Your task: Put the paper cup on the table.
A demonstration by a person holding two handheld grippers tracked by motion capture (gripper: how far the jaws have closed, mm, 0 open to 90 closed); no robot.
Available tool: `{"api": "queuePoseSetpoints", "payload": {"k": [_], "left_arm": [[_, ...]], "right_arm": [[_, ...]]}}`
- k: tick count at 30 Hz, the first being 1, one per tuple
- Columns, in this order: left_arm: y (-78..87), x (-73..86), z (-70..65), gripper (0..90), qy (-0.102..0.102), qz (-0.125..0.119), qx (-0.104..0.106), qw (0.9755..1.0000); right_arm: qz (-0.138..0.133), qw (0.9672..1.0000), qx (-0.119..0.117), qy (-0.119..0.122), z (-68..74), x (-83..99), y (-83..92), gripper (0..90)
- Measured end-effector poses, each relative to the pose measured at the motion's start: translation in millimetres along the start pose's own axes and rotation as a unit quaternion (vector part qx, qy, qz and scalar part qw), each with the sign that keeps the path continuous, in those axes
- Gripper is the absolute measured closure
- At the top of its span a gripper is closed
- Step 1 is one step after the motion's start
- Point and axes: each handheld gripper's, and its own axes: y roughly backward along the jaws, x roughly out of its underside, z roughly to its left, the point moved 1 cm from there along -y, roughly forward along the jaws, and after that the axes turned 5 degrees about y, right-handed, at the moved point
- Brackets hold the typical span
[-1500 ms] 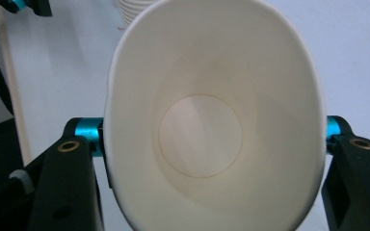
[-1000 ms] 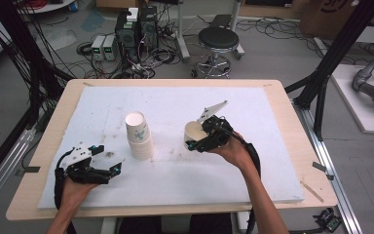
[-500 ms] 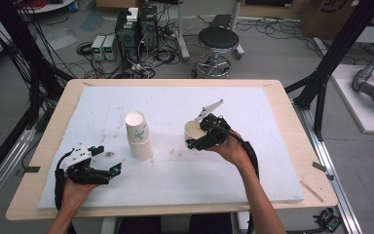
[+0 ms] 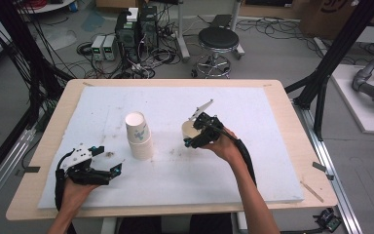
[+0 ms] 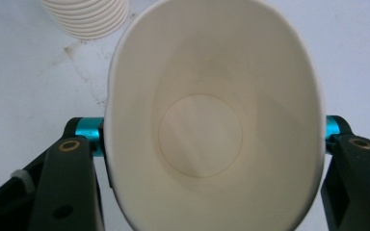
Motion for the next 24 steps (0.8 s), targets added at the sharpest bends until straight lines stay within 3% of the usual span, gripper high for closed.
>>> {"api": "queuePoseSetpoints", "payload": {"k": [12, 24], "left_arm": [[-0.3, 0.0, -0.1, 1.8, -0.003, 0.002, 0.003, 1.0], [-0.3, -0.1, 0.4, 1.8, -0.001, 0.003, 0.004, 1.0]], "right_arm": [[0.025, 0.9997, -0.006, -0.003, -0.6, 1.9, -26.3, 35.0], [0.033, 0.9994, -0.007, -0.002, 0.4, 3.0, -35.2, 32.9]]}}
